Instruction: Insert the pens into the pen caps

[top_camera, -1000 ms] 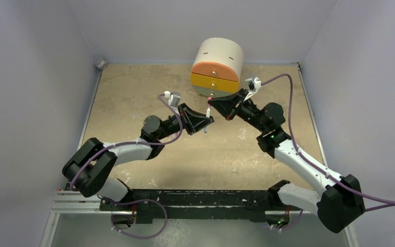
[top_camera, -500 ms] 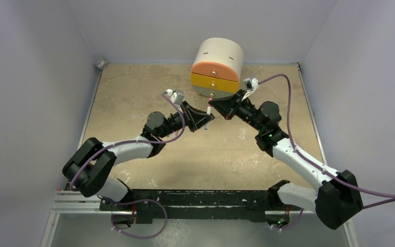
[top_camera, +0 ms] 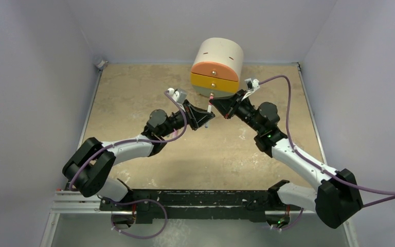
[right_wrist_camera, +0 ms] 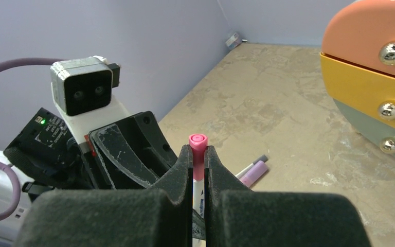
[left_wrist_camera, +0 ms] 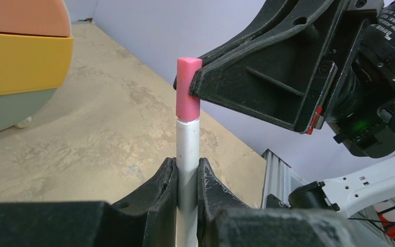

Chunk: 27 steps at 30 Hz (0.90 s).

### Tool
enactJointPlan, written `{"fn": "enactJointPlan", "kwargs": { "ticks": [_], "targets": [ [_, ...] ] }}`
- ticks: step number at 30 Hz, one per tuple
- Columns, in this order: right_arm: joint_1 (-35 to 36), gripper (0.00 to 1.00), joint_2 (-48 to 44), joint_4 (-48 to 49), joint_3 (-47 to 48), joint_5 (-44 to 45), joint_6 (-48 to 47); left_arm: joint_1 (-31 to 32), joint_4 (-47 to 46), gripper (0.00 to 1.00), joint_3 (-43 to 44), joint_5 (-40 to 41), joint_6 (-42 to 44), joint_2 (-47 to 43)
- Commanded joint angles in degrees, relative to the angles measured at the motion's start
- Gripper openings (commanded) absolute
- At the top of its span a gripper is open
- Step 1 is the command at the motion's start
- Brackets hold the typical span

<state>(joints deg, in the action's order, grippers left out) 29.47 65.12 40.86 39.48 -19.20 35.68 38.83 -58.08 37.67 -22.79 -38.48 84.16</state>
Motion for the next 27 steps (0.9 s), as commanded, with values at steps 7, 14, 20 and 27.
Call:
{"fn": "enactJointPlan", "kwargs": {
  "ticks": [7,14,20,27],
  "targets": [
    [4.2,0.00,-0.8,-10.0,0.8,4.4,0.4,-0.3,4.7,0.00,6.9,14.3,10.4,0.0],
    [4.7,0.00,-1.3,-8.8,-1.9,4.0,2.4,-0.4,2.3,0.00,7.6,14.9,9.3,-0.9],
    [5.3,0.00,-1.0,-5.6,-4.4,2.3,5.0,-0.5,-3.4,0.00,8.4,14.7,5.8,-0.4],
    [5.8,0.00,-3.5,-0.7,-9.2,-1.4,2.1,-1.2,-8.2,0.00,9.4,10.8,-0.2,-1.3]
  ]
}}
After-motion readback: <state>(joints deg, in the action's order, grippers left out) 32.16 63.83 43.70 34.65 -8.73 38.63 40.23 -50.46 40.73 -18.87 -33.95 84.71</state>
